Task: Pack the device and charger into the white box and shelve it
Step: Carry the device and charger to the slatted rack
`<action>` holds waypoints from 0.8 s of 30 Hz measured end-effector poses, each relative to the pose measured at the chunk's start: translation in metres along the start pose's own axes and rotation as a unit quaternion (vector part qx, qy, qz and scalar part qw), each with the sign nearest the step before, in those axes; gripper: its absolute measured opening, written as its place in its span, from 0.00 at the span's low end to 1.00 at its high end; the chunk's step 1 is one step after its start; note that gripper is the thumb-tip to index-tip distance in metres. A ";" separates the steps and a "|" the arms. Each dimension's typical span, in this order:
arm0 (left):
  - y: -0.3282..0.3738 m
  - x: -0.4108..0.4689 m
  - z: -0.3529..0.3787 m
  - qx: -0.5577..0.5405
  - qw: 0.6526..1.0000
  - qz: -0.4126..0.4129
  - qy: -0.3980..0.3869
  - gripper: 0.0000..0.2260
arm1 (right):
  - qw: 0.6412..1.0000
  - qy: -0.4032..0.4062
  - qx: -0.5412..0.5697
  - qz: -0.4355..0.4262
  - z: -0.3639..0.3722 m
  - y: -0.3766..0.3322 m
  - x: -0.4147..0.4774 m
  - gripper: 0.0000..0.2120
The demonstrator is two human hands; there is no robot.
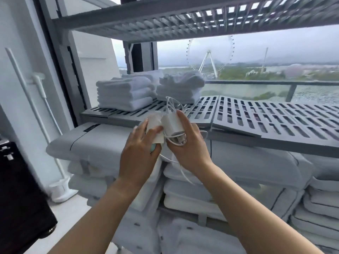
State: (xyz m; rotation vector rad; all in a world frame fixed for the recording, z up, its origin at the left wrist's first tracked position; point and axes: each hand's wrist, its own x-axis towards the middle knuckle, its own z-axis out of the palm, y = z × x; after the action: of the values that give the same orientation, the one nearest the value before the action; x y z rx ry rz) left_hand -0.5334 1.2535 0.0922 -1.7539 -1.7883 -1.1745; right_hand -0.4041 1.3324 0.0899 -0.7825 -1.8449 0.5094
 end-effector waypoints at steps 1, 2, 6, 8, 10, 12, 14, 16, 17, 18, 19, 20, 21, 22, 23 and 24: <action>0.002 0.008 0.002 -0.003 1.000 0.006 0.006 0.18 | 1.000 0.006 -0.003 -0.008 -0.003 0.001 0.007 0.36; 0.005 0.016 0.004 -0.005 1.000 0.013 0.012 0.18 | 1.000 0.012 -0.005 -0.015 -0.007 0.002 0.013 0.36; 0.019 0.042 0.022 -0.013 0.999 0.033 0.018 0.19 | 0.999 0.036 -0.004 -0.019 -0.025 0.014 0.033 0.37; 0.029 0.050 0.035 -0.020 0.999 0.041 0.012 0.20 | 0.999 0.040 -0.007 -0.014 -0.037 0.026 0.039 0.37; 0.041 0.059 0.050 -0.024 0.998 0.050 0.012 0.20 | 0.999 0.042 -0.010 -0.015 -0.053 0.039 0.046 0.37; 0.057 0.071 0.067 -0.032 0.998 0.059 0.014 0.20 | 0.999 0.048 -0.015 -0.013 -0.071 0.053 0.054 0.38; 0.077 0.083 0.085 -0.037 0.997 0.064 0.021 0.21 | 0.998 0.060 -0.015 -0.009 -0.091 0.067 0.063 0.37; 0.100 0.094 0.104 -0.036 0.997 0.067 0.027 0.21 | 0.997 0.075 -0.006 -0.006 -0.114 0.084 0.072 0.36; 0.113 0.100 0.115 -0.037 0.996 0.069 0.029 0.20 | 0.997 0.080 0.005 -0.004 -0.127 0.093 0.076 0.36; 0.126 0.105 0.125 -0.037 0.996 0.071 0.030 0.20 | 0.996 0.081 0.023 -0.001 -0.140 0.102 0.079 0.35; 0.140 0.111 0.136 -0.038 0.996 0.072 0.030 0.19 | 0.996 0.081 0.040 0.000 -0.154 0.111 0.083 0.35; 0.153 0.117 0.146 -0.038 0.996 0.073 0.030 0.19 | 0.996 0.080 0.050 0.001 -0.167 0.121 0.088 0.34; 0.166 0.123 0.156 -0.040 0.996 0.076 0.029 0.18 | 0.996 0.078 0.050 0.001 -0.180 0.132 0.092 0.34; 0.179 0.129 0.167 -0.042 0.996 0.080 0.027 0.18 | 0.996 0.075 0.046 0.001 -0.194 0.143 0.097 0.33; 0.191 0.134 0.177 -0.044 0.995 0.086 0.026 0.17 | 0.996 0.076 0.040 0.003 -0.207 0.153 0.102 0.33; 0.203 0.140 0.186 -0.045 0.994 0.092 0.025 0.17 | 0.996 0.081 0.031 0.005 -0.221 0.162 0.107 0.34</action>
State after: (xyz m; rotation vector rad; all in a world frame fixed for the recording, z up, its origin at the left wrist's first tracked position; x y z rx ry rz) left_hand -0.3099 1.4590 0.1501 -1.8790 -1.5296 -1.2271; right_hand -0.1832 1.5207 0.1378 -0.7693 -1.6697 0.4923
